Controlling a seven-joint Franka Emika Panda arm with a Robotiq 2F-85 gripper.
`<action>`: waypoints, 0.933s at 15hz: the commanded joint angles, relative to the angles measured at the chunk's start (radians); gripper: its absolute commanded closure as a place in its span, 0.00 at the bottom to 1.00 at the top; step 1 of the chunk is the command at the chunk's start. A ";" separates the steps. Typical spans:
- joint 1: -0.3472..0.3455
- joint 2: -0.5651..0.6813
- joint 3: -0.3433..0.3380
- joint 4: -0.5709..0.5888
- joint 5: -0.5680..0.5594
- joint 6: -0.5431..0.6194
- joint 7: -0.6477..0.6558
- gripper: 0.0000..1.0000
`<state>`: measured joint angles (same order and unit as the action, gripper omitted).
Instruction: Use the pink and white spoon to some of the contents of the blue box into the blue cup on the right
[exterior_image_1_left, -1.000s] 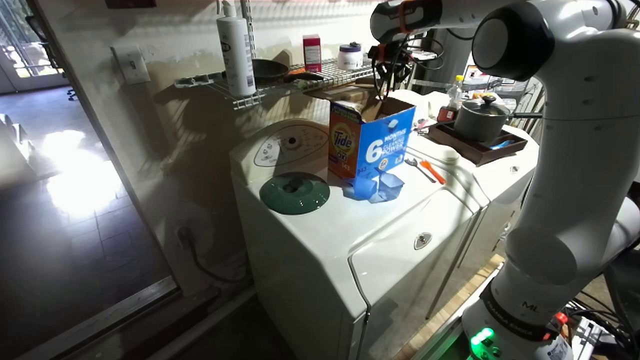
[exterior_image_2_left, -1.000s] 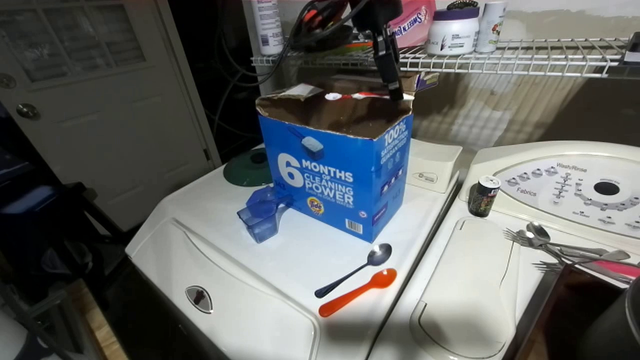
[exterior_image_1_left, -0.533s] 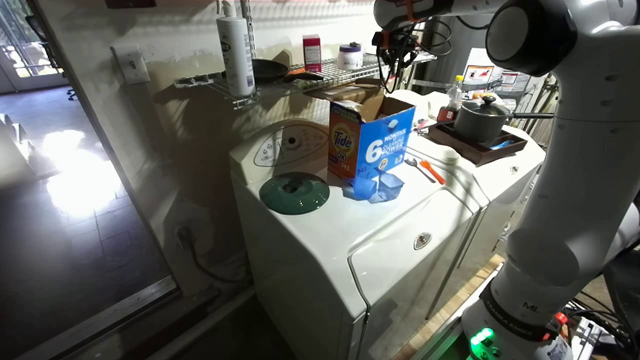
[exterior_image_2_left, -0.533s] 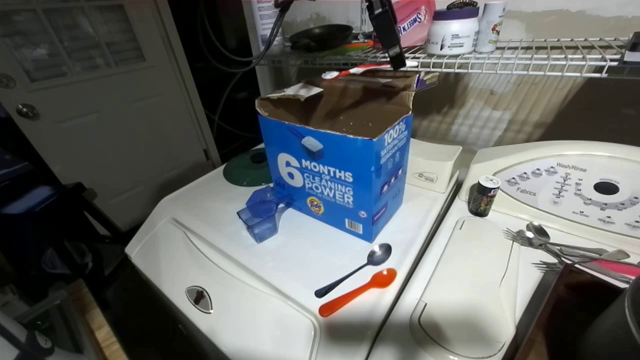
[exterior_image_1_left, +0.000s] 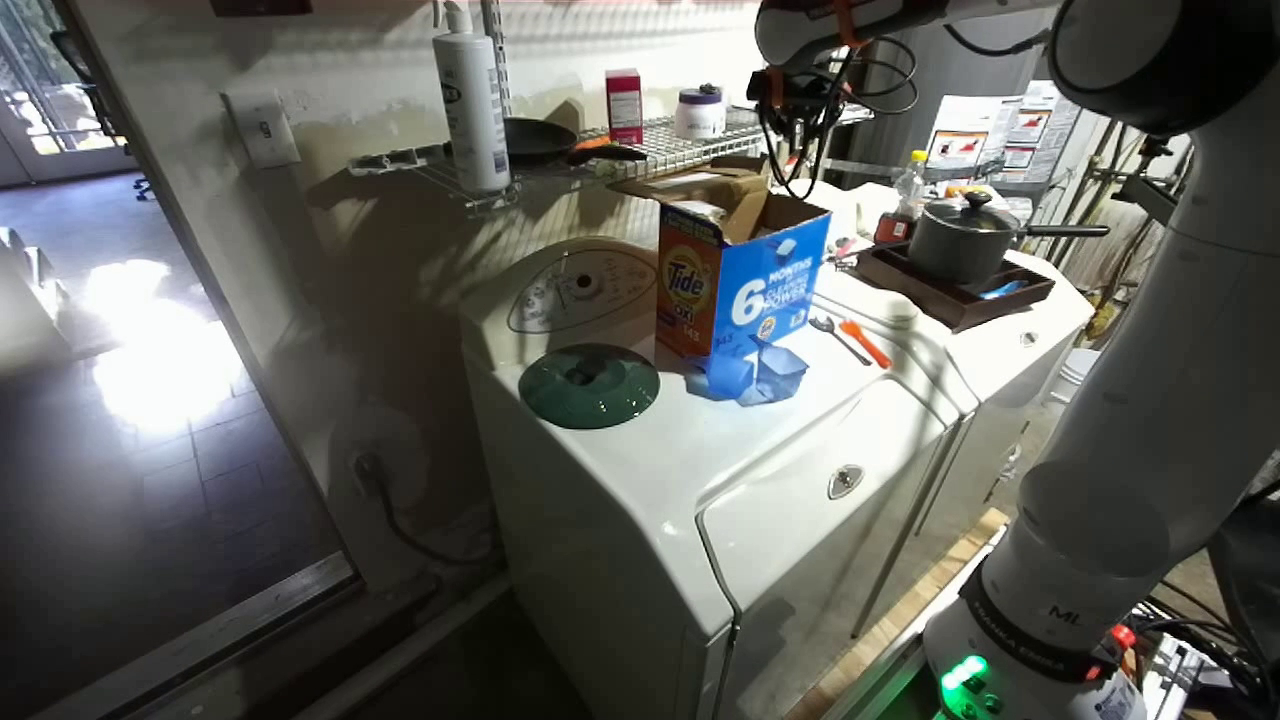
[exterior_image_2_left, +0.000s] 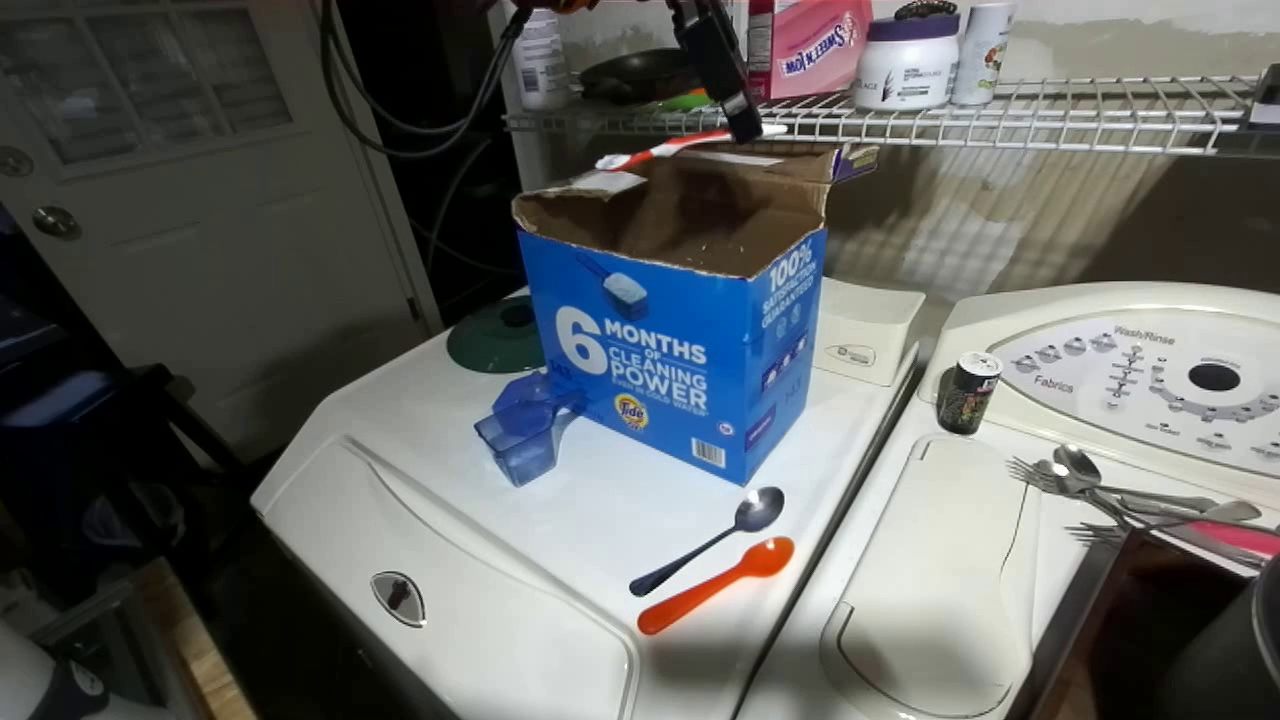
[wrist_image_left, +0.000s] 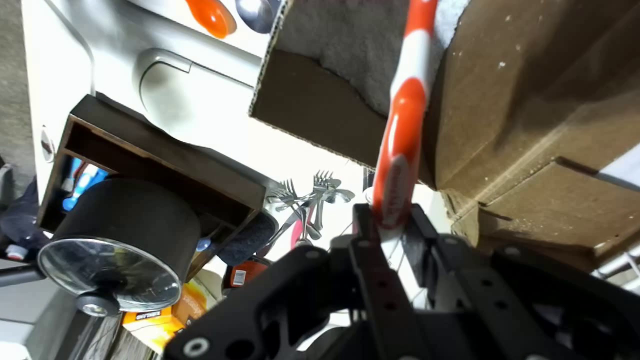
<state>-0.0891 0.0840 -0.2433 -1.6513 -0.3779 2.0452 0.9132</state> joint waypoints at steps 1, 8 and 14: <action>-0.013 -0.151 0.029 -0.194 -0.069 0.049 0.072 0.95; -0.068 -0.327 0.079 -0.438 -0.111 0.087 0.168 0.95; -0.122 -0.413 0.127 -0.589 -0.129 0.123 0.229 0.95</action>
<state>-0.1720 -0.2602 -0.1523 -2.1417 -0.4651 2.1215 1.0827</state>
